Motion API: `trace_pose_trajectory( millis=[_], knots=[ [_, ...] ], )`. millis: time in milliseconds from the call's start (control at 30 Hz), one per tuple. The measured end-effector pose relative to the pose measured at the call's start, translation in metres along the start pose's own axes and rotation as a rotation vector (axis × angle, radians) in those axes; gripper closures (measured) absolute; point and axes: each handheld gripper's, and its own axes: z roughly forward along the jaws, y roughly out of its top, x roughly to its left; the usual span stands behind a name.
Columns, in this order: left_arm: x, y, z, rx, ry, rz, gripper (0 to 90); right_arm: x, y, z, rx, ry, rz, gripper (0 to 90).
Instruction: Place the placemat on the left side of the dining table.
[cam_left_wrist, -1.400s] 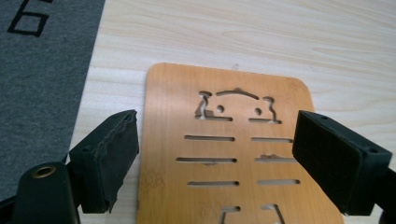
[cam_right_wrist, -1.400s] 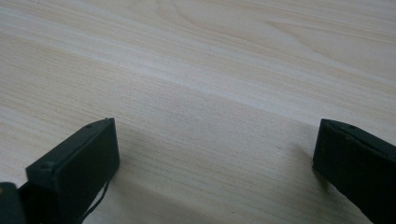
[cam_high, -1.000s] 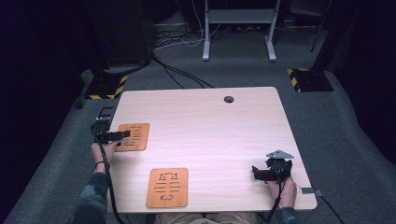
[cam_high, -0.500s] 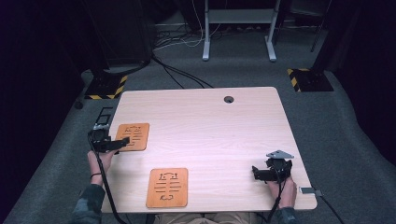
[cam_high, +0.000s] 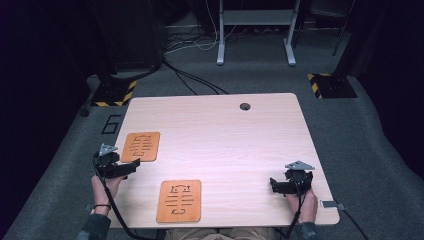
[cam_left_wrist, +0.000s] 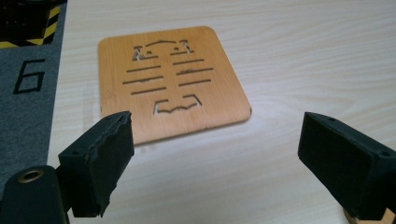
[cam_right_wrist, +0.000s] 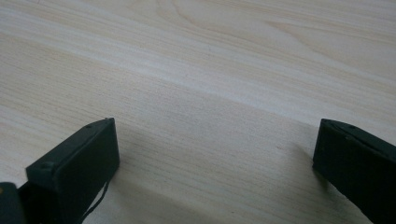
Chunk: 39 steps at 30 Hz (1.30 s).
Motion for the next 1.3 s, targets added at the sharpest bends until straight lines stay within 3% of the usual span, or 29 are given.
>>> trace_pose_trajectory(
  millis=[267,567,700,933,1300],
  knots=[
    [-0.007,-0.026,-0.006,-0.001,0.018,0.016,10.3,0.0,0.0,0.0,0.0,0.0,0.0,0.0],
    [-0.003,-0.063,-0.006,0.033,0.049,-0.006,10.3,0.0,0.0,0.0,0.0,-0.001,0.0,0.0],
    [-0.001,-0.076,-0.003,0.043,0.076,0.004,9.8,0.0,0.0,0.0,0.0,-0.002,0.0,0.0],
    [-0.001,-0.084,0.003,0.053,0.099,0.02,9.1,0.0,0.0,0.0,-0.001,-0.003,0.0,0.0],
    [0.002,-0.083,0.004,0.063,0.089,0.017,8.1,0.0,0.0,0.0,0.0,-0.005,0.001,0.0]
  ],
)
